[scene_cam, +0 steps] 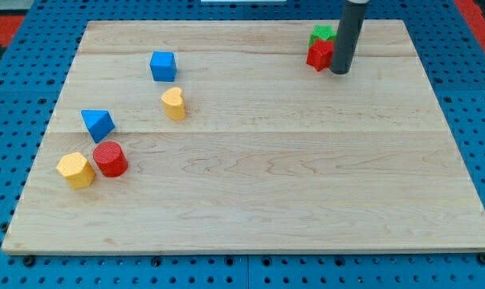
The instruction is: Move the red circle into the group of green blocks and red star
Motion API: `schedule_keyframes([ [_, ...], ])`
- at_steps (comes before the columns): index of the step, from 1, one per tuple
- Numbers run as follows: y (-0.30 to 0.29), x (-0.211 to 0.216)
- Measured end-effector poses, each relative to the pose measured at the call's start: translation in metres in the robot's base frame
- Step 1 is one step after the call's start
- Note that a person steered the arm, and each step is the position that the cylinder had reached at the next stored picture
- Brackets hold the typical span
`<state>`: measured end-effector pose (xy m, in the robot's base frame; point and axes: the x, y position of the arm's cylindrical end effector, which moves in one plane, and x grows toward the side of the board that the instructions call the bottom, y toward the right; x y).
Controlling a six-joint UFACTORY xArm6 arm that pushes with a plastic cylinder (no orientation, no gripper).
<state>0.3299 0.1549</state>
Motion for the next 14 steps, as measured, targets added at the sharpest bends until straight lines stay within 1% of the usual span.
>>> schedule_keyframes([
  [1,-0.046,0.074],
  [3,-0.267,0.189],
  [4,-0.352,0.197],
  [9,-0.35,0.129],
  [10,-0.335,0.108],
  [11,-0.322,0.076],
  [12,-0.323,0.052],
  [14,-0.222,0.012],
])
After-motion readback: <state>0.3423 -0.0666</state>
